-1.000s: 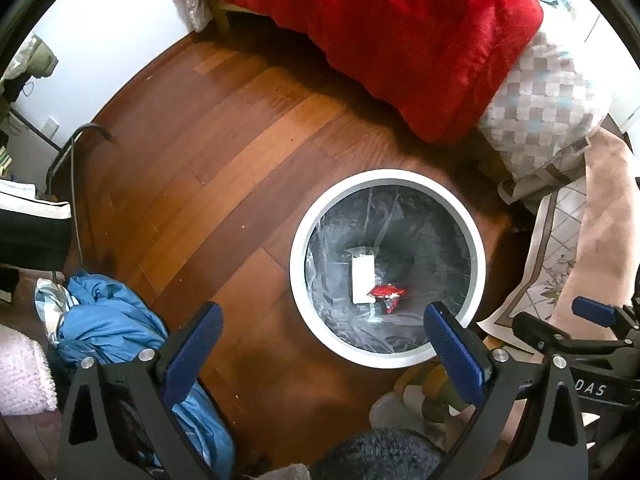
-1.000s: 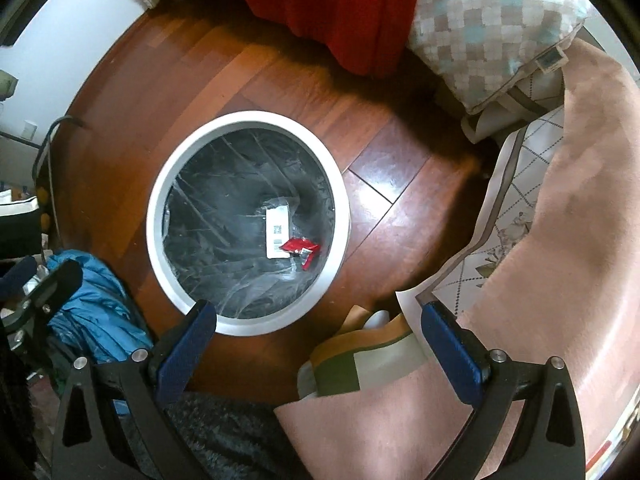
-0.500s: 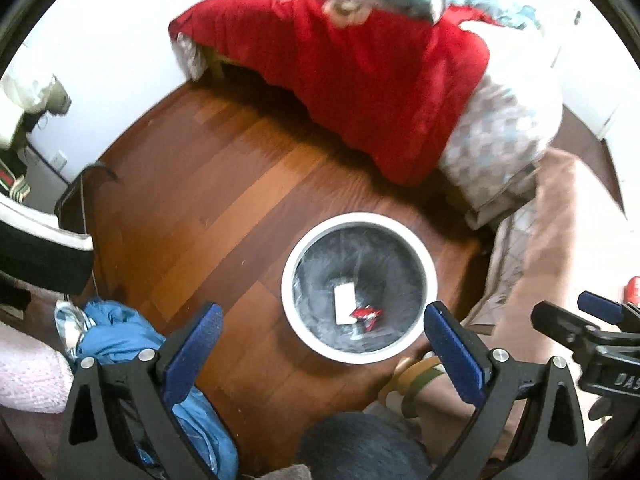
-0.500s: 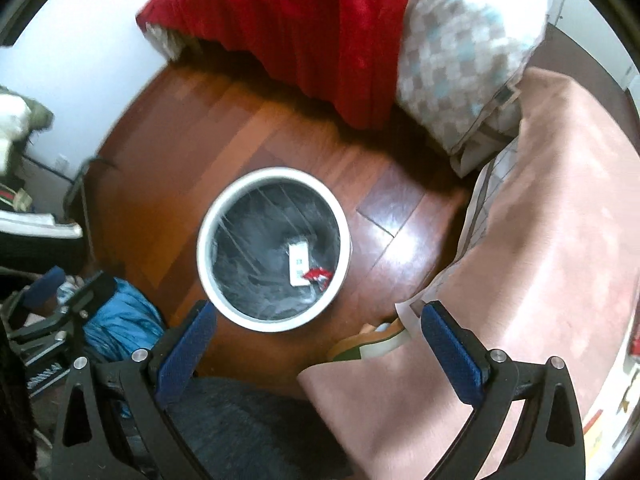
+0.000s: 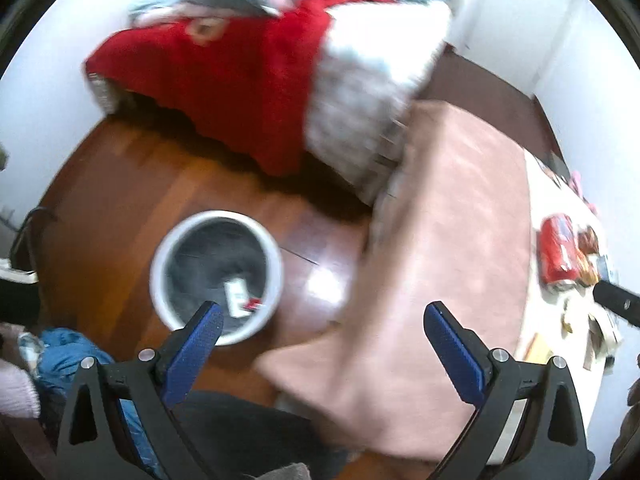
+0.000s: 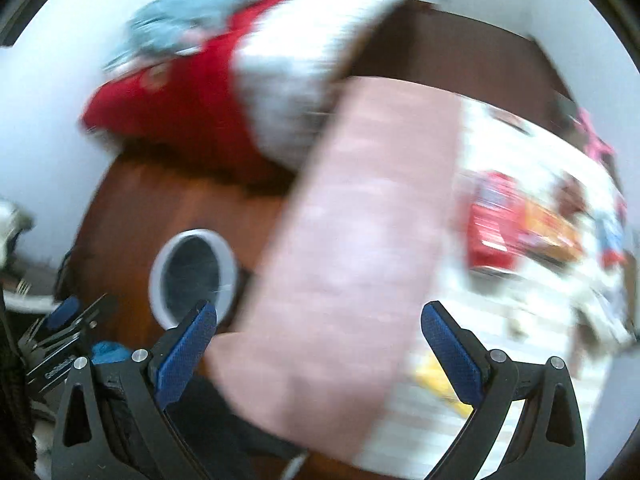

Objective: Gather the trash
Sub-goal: 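Grasp the red Coca-Cola can with the right tool while the left tool grasps the yellow box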

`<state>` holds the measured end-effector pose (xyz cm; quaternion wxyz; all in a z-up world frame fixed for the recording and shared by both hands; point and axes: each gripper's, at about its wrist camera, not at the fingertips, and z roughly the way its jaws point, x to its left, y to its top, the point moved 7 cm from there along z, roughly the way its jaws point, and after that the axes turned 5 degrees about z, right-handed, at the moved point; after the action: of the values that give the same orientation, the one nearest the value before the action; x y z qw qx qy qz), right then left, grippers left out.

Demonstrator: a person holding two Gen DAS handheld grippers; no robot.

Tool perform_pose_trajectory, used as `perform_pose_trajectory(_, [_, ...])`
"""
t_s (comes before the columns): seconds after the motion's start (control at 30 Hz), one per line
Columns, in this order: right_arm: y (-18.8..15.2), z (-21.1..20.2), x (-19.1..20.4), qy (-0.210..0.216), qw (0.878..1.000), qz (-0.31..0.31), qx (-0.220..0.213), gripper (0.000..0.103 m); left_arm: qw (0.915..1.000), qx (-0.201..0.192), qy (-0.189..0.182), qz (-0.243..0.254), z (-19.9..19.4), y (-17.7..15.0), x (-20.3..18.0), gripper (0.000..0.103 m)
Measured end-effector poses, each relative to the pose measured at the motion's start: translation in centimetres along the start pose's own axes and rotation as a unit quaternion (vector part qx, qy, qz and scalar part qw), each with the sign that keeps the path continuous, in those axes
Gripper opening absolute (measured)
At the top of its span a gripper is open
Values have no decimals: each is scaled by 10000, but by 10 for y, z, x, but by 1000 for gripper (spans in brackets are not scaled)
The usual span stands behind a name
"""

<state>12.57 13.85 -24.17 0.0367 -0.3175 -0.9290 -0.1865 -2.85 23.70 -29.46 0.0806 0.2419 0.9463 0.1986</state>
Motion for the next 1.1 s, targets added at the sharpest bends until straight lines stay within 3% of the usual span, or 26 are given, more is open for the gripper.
perform_pose_trajectory(0.13, [11, 7, -95, -336, 9966, 748, 91, 103, 9991, 403, -4, 158, 46, 7, -58, 102])
perform_pose_trajectory(0.23, [29, 27, -133, -326, 9945, 971, 228, 103, 9967, 738, 218, 254, 80, 12, -84, 102])
perform_pose_trajectory(0.43, [58, 70, -144, -340, 9939, 960, 413, 103, 9915, 990, 631, 553, 116, 13, -94, 102])
perform_pose_trajectory(0.57, [72, 112, -144, -439, 9922, 916, 729, 102, 9897, 1105, 685, 605, 124, 12, -94, 103])
perform_pose_trajectory(0.63, [72, 128, -150, -391, 9912, 930, 858, 92, 9891, 1113, 693, 670, 123, 13, -96, 103])
perform_pose_trajectory(0.67, [70, 133, -151, -413, 9905, 946, 909, 82, 9889, 1113, 685, 702, 122, 13, -98, 103])
perform_pose_trajectory(0.7, [69, 136, -152, -378, 9905, 962, 911, 81, 9892, 1083, 654, 734, 118, 13, -100, 103])
perform_pose_trajectory(0.8, [58, 119, -156, -310, 9918, 985, 754, 81, 9899, 1007, 506, 861, 101, 8, -114, 103])
perform_pose_trajectory(0.9, [34, 87, -159, -373, 9930, 996, 510, 81, 9903, 1037, 92, 919, 78, -10, -135, 103])
perform_pose_trajectory(1.03, [-20, 40, -192, -509, 9913, 1180, 276, 81, 9855, 1390, -523, 824, 55, -51, -174, 103])
perform_pose_trajectory(1.1, [-52, 25, -217, -623, 9871, 1458, 212, 81, 9828, 1554, -661, 749, 55, -63, -192, 103])
